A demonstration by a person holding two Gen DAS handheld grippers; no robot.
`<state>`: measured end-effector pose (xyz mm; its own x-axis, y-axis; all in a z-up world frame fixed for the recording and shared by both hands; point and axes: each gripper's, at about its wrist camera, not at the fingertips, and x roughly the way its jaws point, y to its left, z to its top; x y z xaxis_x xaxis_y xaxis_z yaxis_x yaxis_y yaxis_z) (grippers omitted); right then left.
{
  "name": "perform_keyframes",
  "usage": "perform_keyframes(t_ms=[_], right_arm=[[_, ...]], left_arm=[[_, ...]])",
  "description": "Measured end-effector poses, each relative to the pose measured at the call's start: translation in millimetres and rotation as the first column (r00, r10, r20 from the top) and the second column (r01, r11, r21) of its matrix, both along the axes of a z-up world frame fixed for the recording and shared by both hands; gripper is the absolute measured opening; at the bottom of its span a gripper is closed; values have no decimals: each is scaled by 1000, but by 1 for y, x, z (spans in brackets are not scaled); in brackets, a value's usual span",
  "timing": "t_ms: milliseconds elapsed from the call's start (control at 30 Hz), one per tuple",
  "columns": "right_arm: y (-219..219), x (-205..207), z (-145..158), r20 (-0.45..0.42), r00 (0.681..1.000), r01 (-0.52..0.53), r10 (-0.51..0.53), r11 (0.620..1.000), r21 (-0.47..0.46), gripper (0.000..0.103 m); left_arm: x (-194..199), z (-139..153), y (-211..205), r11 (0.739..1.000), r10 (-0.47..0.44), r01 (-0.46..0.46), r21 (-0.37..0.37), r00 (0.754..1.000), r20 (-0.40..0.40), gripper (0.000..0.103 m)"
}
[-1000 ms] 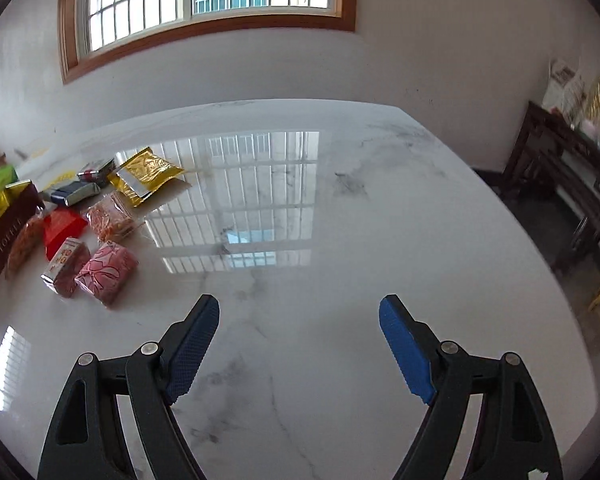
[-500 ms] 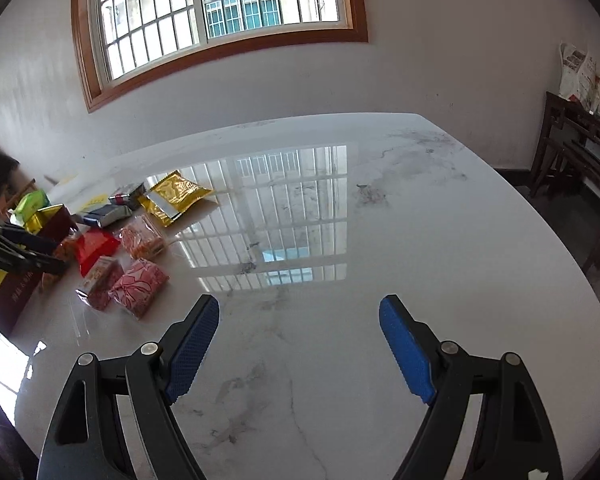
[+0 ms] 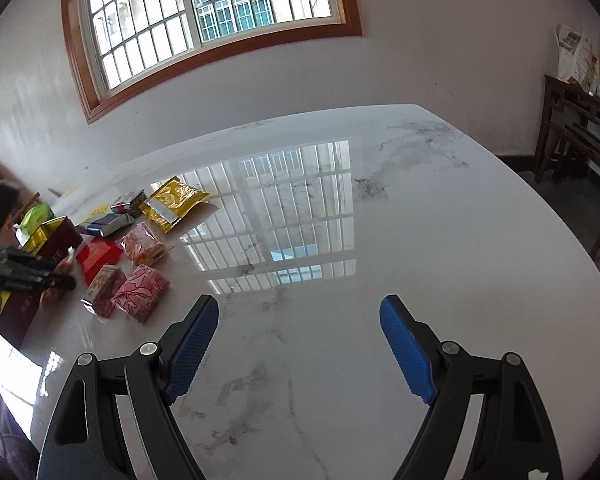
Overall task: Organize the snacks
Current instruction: 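Grasp the clear bag of twisted fried dough with the left gripper, then lift the dough bag with the left gripper while the right gripper grasps the pink box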
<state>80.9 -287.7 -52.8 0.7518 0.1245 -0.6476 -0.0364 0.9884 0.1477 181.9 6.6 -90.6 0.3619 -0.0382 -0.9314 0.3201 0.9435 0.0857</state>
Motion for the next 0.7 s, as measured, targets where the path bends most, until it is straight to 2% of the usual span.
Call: perform_keyframes(t_ms=[200, 367, 400, 500, 700], right_arm=[[4, 4, -3, -25, 1000, -13, 13, 1000, -13, 81], [8, 3, -2, -23, 1000, -14, 13, 999, -34, 81], [12, 3, -1, -29, 999, -26, 26, 1000, -14, 81], [29, 5, 1, -57, 995, -77, 86, 986, 151, 79], [99, 25, 4, -83, 982, -166, 172, 983, 73, 66]], left_arm=[[-54, 23, -12, 987, 59, -52, -154, 997, 43, 39], [-90, 39, -18, 968, 97, -87, -235, 995, 32, 39], [-95, 40, -17, 966, 96, -87, -242, 995, 27, 39], [-106, 47, -22, 969, 89, -78, -235, 995, 36, 39], [-118, 57, -15, 964, 97, -84, -252, 995, 38, 39]])
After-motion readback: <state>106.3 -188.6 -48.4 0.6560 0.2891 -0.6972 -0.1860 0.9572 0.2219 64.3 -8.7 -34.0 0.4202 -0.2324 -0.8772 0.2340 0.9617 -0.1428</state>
